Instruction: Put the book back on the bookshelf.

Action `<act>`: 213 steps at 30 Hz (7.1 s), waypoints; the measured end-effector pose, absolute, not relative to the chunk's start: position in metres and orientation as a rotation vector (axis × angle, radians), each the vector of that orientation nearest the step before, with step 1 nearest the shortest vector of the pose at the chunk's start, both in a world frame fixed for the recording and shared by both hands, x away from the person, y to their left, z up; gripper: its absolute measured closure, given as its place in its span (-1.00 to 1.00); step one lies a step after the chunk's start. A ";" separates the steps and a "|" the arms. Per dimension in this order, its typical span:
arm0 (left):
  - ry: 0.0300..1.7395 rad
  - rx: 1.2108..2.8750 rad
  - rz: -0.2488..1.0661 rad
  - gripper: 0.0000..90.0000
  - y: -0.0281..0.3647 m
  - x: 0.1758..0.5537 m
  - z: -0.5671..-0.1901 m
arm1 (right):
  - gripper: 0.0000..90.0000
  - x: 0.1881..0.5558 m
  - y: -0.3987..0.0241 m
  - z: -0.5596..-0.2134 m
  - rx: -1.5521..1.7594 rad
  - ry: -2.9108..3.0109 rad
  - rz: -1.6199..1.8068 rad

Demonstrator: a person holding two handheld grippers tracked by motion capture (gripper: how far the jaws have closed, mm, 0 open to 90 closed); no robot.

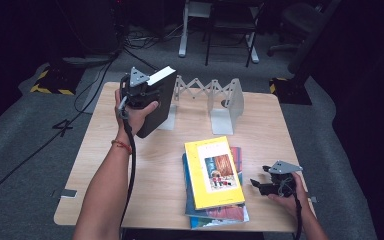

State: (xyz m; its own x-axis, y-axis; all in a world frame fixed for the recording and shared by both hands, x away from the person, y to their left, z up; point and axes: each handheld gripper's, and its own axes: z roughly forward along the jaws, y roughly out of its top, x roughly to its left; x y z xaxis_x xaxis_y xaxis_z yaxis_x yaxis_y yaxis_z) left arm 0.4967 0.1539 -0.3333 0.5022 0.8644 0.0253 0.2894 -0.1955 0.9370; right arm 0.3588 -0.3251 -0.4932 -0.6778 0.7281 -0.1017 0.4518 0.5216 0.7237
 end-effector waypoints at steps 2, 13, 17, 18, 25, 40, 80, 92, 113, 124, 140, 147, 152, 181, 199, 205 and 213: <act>0.996 1.745 0.712 0.18 0.154 0.503 -0.338 | -0.43 0.359 -0.326 -0.493 0.976 2.369 0.962; 1.036 1.749 0.723 0.18 0.146 0.519 -0.360 | -0.42 0.358 -0.324 -0.497 0.954 2.389 0.936; 1.054 1.731 0.725 0.17 0.143 0.525 -0.362 | -0.42 0.358 -0.323 -0.497 0.949 2.391 0.935; 1.059 1.725 0.731 0.17 0.142 0.526 -0.363 | -0.42 0.358 -0.323 -0.497 0.948 2.391 0.935; 1.090 1.710 0.784 0.17 0.132 0.538 -0.366 | -0.42 0.359 -0.324 -0.497 0.947 2.392 0.946; 1.119 1.605 0.794 0.16 0.140 0.522 -0.381 | -0.42 0.359 -0.323 -0.497 0.946 2.397 0.950; 1.119 1.677 0.692 -0.24 0.155 0.479 -0.431 | -0.41 0.360 -0.323 -0.498 0.950 2.402 0.959; 1.186 1.627 0.735 0.08 0.144 0.476 -0.460 | -0.41 0.360 -0.323 -0.498 0.954 2.399 0.962; 1.343 1.559 0.889 0.16 0.114 0.493 -0.461 | -0.39 0.359 -0.323 -0.499 0.952 2.401 0.971; 1.408 1.534 0.880 0.15 0.109 0.504 -0.459 | -0.39 0.360 -0.322 -0.499 0.950 2.401 0.972; 1.357 1.572 0.816 0.01 0.116 0.496 -0.457 | -0.40 0.359 -0.323 -0.498 0.948 2.403 0.967; 1.323 1.569 0.804 -0.11 0.117 0.489 -0.455 | -0.40 0.358 -0.323 -0.498 0.944 2.403 0.960; 1.306 1.584 0.794 -0.13 0.121 0.484 -0.453 | -0.40 0.358 -0.322 -0.497 0.941 2.404 0.958; 1.078 1.887 0.651 -0.29 0.157 0.431 -0.451 | -0.40 0.351 -0.320 -0.481 0.912 2.384 1.023; 0.842 2.126 0.426 -0.36 0.157 0.375 -0.475 | -0.37 0.332 -0.303 -0.457 0.764 2.447 1.093; 0.765 2.210 0.373 -0.39 0.149 0.360 -0.485 | -0.38 0.325 -0.293 -0.455 0.696 2.497 1.082; 0.741 2.261 0.333 -0.41 0.141 0.351 -0.497 | -0.34 0.319 -0.286 -0.445 0.678 2.493 1.154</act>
State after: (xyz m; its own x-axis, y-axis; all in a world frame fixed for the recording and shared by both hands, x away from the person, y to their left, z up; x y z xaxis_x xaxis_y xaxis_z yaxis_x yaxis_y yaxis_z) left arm 0.3508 0.1411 -0.4969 0.8010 0.5983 0.0193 0.4116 -0.5738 0.7080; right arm 0.3186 -0.2863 -0.4447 -0.8397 0.5372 -0.0801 0.2866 0.5634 0.7749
